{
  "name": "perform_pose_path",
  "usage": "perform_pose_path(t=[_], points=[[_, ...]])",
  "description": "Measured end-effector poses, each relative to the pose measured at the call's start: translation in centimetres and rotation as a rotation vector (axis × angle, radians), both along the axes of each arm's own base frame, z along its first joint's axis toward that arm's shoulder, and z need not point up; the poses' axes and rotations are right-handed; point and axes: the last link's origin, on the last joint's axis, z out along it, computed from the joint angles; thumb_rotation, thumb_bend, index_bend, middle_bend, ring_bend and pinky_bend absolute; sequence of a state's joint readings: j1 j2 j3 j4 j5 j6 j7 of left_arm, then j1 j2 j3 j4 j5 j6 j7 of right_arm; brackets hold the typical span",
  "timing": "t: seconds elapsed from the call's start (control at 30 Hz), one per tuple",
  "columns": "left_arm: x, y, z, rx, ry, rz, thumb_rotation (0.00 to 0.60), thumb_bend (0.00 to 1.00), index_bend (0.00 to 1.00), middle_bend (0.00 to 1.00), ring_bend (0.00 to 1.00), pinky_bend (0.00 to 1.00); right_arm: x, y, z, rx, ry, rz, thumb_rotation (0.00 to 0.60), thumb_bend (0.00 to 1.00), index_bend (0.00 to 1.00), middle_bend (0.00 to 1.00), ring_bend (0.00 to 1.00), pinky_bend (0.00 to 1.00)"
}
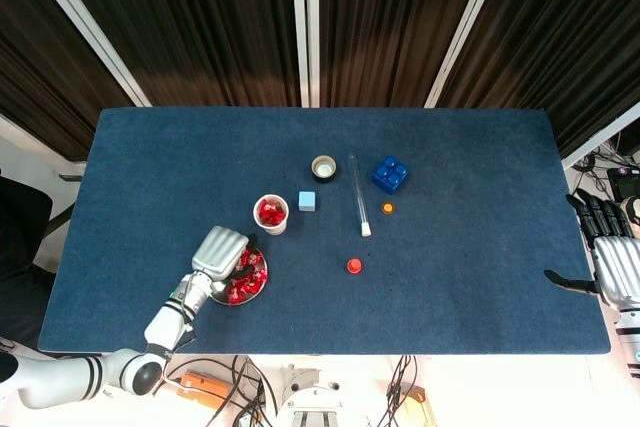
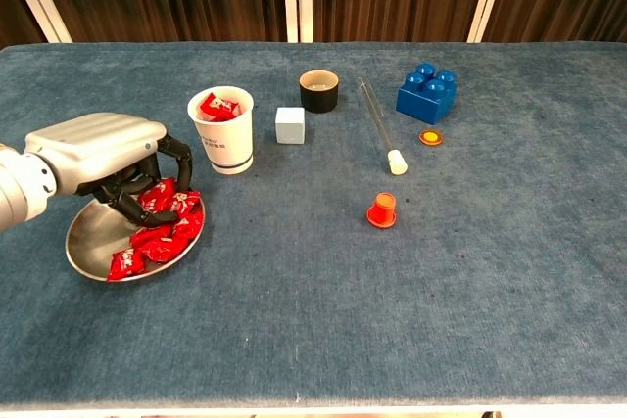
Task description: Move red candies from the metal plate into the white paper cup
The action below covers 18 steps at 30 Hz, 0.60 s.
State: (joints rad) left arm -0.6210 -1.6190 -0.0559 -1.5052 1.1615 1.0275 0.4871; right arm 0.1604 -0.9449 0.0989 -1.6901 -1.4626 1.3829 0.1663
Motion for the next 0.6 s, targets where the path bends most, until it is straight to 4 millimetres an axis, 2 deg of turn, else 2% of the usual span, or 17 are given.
perform_pose_path(t=[0.3,0.6], points=[[0.19,-0.23,-0.42,-0.039,-0.017,-0.005,0.600,0.24,0.48,0.91,0.87,0.80,0.03,-0.05,-0.05,0.001,0.001,-0.002,0.600,0.06,0.00,0.00,0.00,0.03],[0.06,-0.24,-0.73,-0.070,-0.018,0.000,0.600,0.36,0.58,0.91,0.87,0.80,0.02,-0.10,-0.01,0.001,0.001,-0.006,0.600,0.06,0.00,0.00,0.00,0.03]])
